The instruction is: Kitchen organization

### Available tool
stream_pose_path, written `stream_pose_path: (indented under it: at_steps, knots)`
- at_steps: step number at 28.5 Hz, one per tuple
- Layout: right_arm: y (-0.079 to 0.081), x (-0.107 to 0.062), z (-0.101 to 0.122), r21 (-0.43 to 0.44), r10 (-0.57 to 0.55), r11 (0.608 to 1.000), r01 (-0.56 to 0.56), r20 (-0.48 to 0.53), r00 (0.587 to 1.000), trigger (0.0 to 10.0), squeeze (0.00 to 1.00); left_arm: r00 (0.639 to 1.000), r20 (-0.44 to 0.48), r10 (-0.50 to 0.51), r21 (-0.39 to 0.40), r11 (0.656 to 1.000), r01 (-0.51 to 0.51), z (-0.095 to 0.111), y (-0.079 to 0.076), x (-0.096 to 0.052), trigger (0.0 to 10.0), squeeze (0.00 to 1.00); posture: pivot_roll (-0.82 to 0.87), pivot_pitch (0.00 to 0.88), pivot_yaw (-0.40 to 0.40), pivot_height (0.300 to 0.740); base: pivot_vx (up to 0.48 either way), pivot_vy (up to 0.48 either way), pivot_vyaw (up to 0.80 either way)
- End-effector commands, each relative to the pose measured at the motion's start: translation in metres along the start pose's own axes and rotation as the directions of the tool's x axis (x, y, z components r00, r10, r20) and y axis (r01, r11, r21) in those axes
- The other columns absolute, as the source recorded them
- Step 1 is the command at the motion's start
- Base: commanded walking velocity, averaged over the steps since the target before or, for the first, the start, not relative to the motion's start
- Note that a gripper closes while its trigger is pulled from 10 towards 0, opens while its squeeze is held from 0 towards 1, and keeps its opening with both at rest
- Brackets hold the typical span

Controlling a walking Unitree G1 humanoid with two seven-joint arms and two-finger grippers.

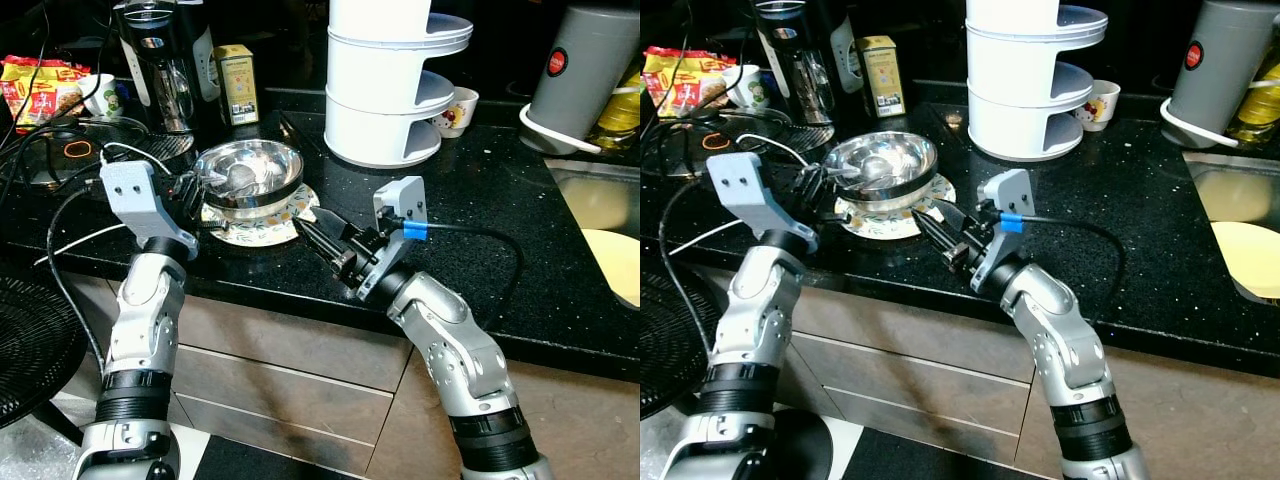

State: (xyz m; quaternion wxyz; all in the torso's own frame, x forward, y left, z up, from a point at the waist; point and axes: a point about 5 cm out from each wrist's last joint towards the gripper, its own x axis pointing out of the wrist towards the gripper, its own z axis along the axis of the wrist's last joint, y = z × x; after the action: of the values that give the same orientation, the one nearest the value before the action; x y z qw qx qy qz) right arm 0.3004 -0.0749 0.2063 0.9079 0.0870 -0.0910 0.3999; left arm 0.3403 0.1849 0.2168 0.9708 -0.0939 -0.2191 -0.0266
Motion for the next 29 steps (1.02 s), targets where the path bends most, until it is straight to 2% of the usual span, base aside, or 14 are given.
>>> stream_pose_path:
  at_steps: [1, 7, 14, 20, 24, 29]
  knots:
    - [0.001, 0.001, 0.0, 0.01, 0.003, 1.0, -0.003, 0.006, 1.0, 10.0, 0.0, 0.999, 0.036, -0.024, 0.002, 1.0, 0.024, 0.011, -0.005, 0.006, 0.0, 0.0, 0.03, 0.0, 0.007, 0.74, 0.0, 0.0, 0.0]
    - [0.0, 0.001, 0.0, 0.011, 0.003, 1.0, -0.003, 0.006, 1.0, 10.0, 0.0, 0.994, 0.093, -0.054, 0.038, 0.998, 0.051, 0.029, -0.012, 0.012, 0.0, 0.0, 0.03, 0.0, 0.007, 0.74, 0.0, 0.0, 0.0]
    - [0.0, 0.001, -0.001, 0.011, 0.002, 1.0, -0.002, 0.006, 1.0, 10.0, 0.0, 0.994, 0.098, -0.056, 0.053, 0.997, 0.051, 0.031, -0.013, 0.013, 0.0, 0.0, 0.03, 0.0, 0.009, 0.74, 0.0, 0.0, 0.0]
    - [0.0, 0.001, -0.001, 0.01, 0.003, 1.0, -0.003, 0.006, 1.0, 10.0, 0.0, 0.994, 0.093, -0.049, 0.066, 0.997, 0.043, 0.031, -0.011, 0.012, 0.0, 0.0, 0.03, 0.0, 0.008, 0.74, 0.0, 0.0, 0.0]
    - [0.0, 0.001, -0.001, 0.01, 0.004, 1.0, -0.004, 0.005, 1.0, 10.0, 0.0, 0.988, 0.152, -0.023, 0.132, 0.991, 0.002, 0.051, -0.003, 0.016, 0.0, 0.0, 0.04, 0.0, 0.006, 0.74, 0.0, 0.0, 0.0]
    - [0.0, 0.002, -0.001, 0.009, 0.004, 1.0, -0.004, 0.005, 1.0, 10.0, 0.0, 0.986, 0.169, -0.009, 0.144, 0.989, -0.016, 0.057, 0.001, 0.018, 0.0, 0.0, 0.04, 0.0, 0.007, 0.74, 0.0, 0.0, 0.0]
